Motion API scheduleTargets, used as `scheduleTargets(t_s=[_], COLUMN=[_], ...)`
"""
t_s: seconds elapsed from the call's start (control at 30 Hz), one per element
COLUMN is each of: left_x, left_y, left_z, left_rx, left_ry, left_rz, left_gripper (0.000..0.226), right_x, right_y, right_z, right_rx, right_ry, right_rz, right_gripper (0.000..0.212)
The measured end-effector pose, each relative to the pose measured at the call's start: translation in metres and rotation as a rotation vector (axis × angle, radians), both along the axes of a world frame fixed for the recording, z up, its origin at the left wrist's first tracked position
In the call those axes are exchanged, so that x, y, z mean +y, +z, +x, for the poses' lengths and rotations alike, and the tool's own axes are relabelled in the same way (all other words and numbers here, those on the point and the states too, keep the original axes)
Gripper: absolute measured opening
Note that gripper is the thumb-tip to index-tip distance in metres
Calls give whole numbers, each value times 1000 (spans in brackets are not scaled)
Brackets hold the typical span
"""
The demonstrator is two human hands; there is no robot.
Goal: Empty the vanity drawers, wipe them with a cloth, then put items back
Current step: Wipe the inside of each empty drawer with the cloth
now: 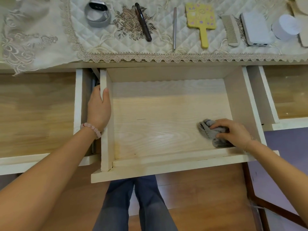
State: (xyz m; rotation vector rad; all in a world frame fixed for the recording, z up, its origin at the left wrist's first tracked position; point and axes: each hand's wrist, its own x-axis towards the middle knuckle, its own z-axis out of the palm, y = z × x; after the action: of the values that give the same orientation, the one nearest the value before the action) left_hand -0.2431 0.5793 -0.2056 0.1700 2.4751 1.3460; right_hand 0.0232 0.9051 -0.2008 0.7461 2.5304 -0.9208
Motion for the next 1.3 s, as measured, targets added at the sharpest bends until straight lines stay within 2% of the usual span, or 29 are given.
scheduleTargets(t_s=[0.27,0.5,0.63,0.77,0.93,1.07,1.17,1.3], left_x=[1,0,0,0,-1,-1,-1,-1], left_y=[2,-1,-2,-3,-3,-6,-7,-8], left_z=[0,-1,-1,-1,-1,-1,-1,-2], left_rx=[-6,-11,-1,-10,-17,5,2,3], left_ry=[14,12,7,8,2,4,6,11], left_rz=[38,28,20,16,38,26,7,-4], left_gripper=[33,38,40,42,39,41,46,47], right_x=[-44,-146,-202,-236,-211,-148,-90,-33], right_y=[4,-9,-16,-20,-18,-10,-2,6], right_z=[-25,-84,-115,-132,-113,-87,-54,-17], right_rx=[-124,-14,61,110,106,5,-43,-83], right_ry=[150,499,562,600,574,463,231,-57], right_rz=[-15,-3,-45,-6,-95,-33,-83,-14], right_gripper=[34,31,30,30,29,29,29,28])
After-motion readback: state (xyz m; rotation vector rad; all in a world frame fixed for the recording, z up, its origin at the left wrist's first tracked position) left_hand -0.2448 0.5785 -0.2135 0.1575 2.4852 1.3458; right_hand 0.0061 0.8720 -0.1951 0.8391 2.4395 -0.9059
